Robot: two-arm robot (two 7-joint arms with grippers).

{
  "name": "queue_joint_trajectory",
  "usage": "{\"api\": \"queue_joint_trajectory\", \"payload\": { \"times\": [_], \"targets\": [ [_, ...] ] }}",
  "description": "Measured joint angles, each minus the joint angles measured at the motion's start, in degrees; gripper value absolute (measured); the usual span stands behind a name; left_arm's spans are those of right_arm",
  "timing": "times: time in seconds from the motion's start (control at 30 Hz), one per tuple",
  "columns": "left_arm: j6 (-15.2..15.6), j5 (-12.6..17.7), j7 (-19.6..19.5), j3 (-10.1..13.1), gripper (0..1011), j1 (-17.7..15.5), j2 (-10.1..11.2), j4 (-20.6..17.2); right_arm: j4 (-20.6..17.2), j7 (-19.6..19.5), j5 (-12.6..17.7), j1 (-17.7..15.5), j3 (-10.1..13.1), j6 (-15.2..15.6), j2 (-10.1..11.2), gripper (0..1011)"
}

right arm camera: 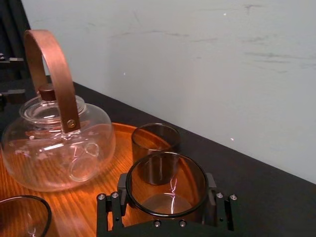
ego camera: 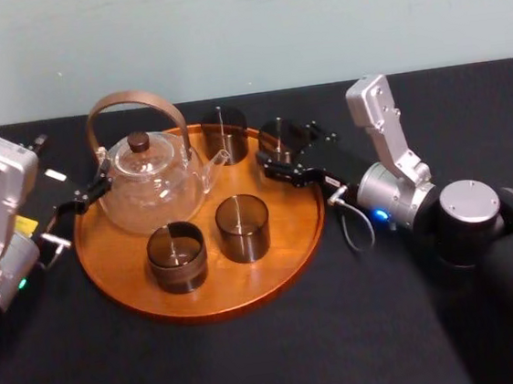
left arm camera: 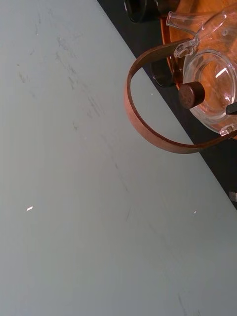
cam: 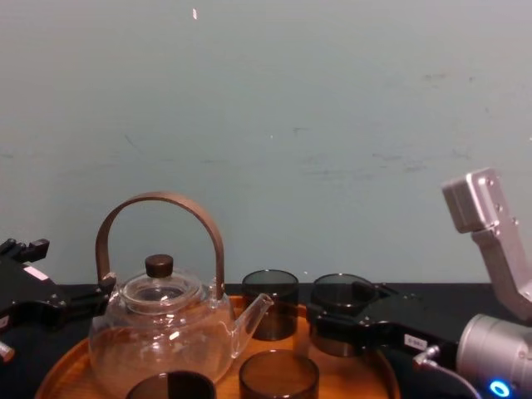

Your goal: Pick up the glass from the table and place it on the tray.

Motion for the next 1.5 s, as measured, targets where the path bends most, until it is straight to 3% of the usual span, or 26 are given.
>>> {"api": "queue_joint_trajectory", "payload": {
  "times": [0.7,1.5],
  "targets": [
    [0.0,0.0,0.0,0.0,1010,0.0,0.0,0.0,5.42,0.73,-1.45,2.38,-1.48,-1.83,-2.43,905],
    [0.0,0.0,0.0,0.0,1009,0.0,0.0,0.0,11.15,2.13,-1.5,4.16,-0.47,-4.58,-4.02,905]
  ]
}}
